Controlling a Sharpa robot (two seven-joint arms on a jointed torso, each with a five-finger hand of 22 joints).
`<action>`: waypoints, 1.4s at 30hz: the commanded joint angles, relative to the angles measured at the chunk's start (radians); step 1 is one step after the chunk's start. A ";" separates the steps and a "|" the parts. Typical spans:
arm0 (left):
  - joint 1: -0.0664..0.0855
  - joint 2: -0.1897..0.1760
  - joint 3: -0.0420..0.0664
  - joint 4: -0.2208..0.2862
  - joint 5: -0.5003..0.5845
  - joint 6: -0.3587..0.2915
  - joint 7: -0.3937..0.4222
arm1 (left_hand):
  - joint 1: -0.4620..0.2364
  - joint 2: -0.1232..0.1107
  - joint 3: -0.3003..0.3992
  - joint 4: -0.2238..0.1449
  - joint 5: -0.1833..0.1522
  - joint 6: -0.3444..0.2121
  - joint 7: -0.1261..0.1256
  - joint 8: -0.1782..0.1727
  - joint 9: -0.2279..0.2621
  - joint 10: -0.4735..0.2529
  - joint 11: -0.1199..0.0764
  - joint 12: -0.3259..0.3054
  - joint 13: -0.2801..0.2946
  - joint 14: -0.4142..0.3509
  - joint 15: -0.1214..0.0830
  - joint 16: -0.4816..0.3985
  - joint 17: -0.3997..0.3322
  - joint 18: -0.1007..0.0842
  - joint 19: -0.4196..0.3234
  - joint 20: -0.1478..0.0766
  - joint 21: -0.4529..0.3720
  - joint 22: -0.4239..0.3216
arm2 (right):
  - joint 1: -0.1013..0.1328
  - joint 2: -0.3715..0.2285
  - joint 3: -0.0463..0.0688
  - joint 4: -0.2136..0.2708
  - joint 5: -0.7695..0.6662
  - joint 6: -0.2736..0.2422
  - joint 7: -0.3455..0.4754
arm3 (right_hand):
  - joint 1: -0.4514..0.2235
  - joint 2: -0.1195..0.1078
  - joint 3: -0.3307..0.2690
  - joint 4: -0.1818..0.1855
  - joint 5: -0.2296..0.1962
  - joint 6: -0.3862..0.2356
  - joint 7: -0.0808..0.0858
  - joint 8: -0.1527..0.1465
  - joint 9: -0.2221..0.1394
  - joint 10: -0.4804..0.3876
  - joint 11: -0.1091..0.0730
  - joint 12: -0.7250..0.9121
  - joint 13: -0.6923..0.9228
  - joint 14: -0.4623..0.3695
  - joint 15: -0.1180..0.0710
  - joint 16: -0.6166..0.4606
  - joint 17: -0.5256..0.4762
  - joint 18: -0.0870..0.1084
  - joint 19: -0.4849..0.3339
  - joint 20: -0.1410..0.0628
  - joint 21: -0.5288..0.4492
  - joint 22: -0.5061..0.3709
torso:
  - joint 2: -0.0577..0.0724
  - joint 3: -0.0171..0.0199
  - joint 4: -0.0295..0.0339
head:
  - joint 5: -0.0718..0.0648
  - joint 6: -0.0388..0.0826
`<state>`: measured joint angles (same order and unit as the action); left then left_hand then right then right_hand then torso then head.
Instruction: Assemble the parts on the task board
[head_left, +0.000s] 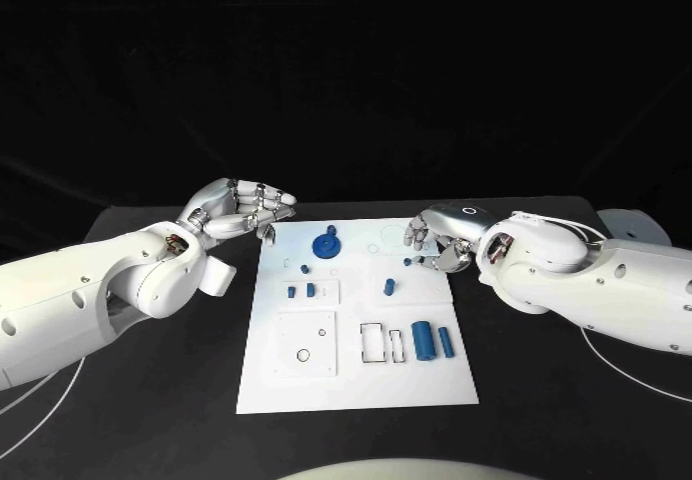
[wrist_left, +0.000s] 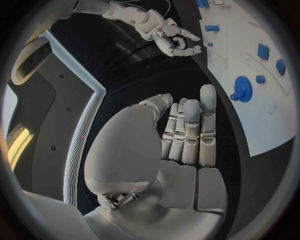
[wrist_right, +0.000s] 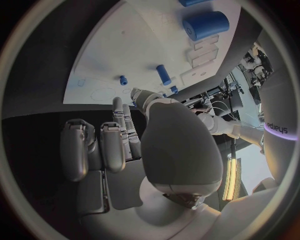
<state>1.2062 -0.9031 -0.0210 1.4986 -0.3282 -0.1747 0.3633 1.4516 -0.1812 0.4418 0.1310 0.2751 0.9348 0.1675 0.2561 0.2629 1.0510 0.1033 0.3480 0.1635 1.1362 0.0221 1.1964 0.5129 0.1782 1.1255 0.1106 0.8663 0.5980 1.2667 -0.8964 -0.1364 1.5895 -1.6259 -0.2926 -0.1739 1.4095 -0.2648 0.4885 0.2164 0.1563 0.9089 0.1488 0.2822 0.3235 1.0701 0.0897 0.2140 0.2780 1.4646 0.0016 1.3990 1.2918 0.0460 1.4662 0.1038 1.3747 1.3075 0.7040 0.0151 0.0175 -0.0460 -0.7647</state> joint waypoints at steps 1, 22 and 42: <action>0.001 -0.005 0.001 0.013 0.165 0.034 0.081 | -0.004 -0.005 0.007 -0.002 0.002 0.001 0.000 0.005 0.002 0.002 -0.004 0.007 0.003 -0.008 0.001 -0.005 -0.002 0.007 -0.010 -0.001 -0.006 -0.002 | -0.003 0.012 -0.001 -0.005 -0.150 0.076 -0.069 | -0.001 -0.014 0.003 0.001 -0.004 0.004 0.004 -0.006 -0.002 -0.010 0.001 -0.007 -0.004 0.039 0.010 0.003 0.001 -0.001 0.022 -0.001 -0.005 0.156 | 0.001 -0.0018 0.0018 | -0.004 -0.005; 0.000 -0.026 0.000 0.032 0.202 0.015 0.087 | -0.003 -0.004 0.012 -0.005 0.002 0.000 0.002 0.007 0.003 0.002 -0.004 0.015 0.006 -0.010 0.000 -0.006 -0.005 0.007 -0.011 -0.001 -0.008 -0.002 | -0.029 0.075 -0.004 -0.061 -0.200 0.078 -0.078 | 0.017 0.004 0.076 -0.026 -0.019 0.056 0.005 -0.009 -0.003 0.038 0.000 -0.018 -0.046 0.053 0.011 0.029 0.039 -0.013 0.047 -0.003 0.051 0.188 | 0.000 0.0013 0.0010 | -0.004 -0.015; 0.000 -0.032 0.000 0.034 0.205 0.010 0.075 | -0.003 -0.006 0.015 -0.009 0.002 -0.003 0.005 0.006 0.003 -0.002 -0.003 0.020 0.008 -0.011 0.001 -0.006 -0.007 0.007 -0.011 -0.002 -0.009 -0.003 | -0.051 0.111 -0.005 -0.084 -0.190 0.083 -0.065 | 0.014 0.025 0.112 -0.055 -0.015 0.094 -0.005 0.002 0.006 0.082 -0.012 -0.020 -0.061 0.055 0.000 0.034 0.044 -0.021 0.062 -0.010 0.088 0.209 | 0.001 0.0014 0.0004 | -0.001 -0.021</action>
<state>1.2057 -0.9346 -0.0217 1.5294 -0.1327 -0.1669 0.4313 1.4512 -0.1806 0.4500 0.1228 0.2751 0.9347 0.1675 0.2559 0.2646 1.0509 0.1036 0.3630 0.1708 1.1327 0.0256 1.1964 0.5073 0.1780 1.1220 0.1072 0.8625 0.5965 1.2231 -0.7898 -0.1372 1.5057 -1.8046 -0.2311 -0.2429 1.4227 -0.2487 0.5949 0.1598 0.1368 0.9971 0.1464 0.2785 0.3287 1.1442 0.0805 0.2006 0.2197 1.4647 0.0089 1.4280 1.3079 0.0353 1.4662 0.1038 1.4578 1.3079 0.7040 0.0165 0.0183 -0.0484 -0.7835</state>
